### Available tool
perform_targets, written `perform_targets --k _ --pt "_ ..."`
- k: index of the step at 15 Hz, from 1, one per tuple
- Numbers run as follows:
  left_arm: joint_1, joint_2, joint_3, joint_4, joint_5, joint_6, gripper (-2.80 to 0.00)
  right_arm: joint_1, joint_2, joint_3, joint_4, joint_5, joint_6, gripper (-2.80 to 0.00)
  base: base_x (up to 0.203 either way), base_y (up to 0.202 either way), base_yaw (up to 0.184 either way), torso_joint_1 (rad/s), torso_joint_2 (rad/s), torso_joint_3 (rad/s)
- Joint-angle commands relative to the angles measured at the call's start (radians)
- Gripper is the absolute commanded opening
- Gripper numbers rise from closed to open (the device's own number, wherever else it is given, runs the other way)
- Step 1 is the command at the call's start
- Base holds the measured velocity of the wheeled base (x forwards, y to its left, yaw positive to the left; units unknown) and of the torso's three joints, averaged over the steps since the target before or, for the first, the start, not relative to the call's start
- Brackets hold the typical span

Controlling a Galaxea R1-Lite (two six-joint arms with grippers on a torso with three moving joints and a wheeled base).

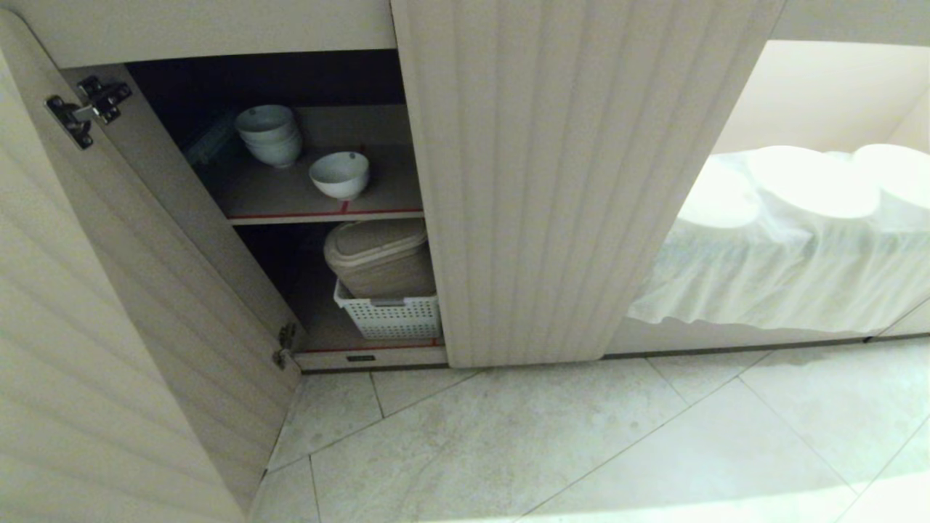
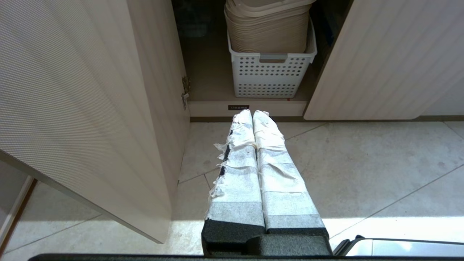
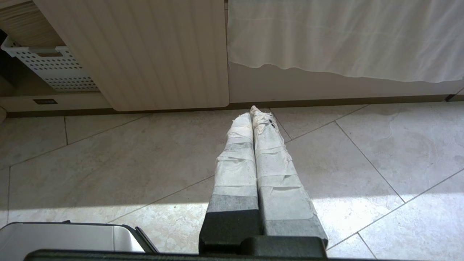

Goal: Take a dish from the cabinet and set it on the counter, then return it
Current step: Close the cabinet door

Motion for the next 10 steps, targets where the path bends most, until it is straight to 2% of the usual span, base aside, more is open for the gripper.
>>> perform_targets --k 1,10 --pt "0.000 0.000 0.000 0.000 0.000 0.000 -2.80 0.000 0.000 0.000 0.000 0.000 0.000 -2.80 0.000 0.000 0.000 0.000 0.00 0.000" --pt "0.000 0.000 0.000 0.000 0.000 0.001 -2.80 0.001 0.000 0.000 0.000 0.000 0.000 -2.80 0.000 0.000 0.000 0.000 0.00 0.000"
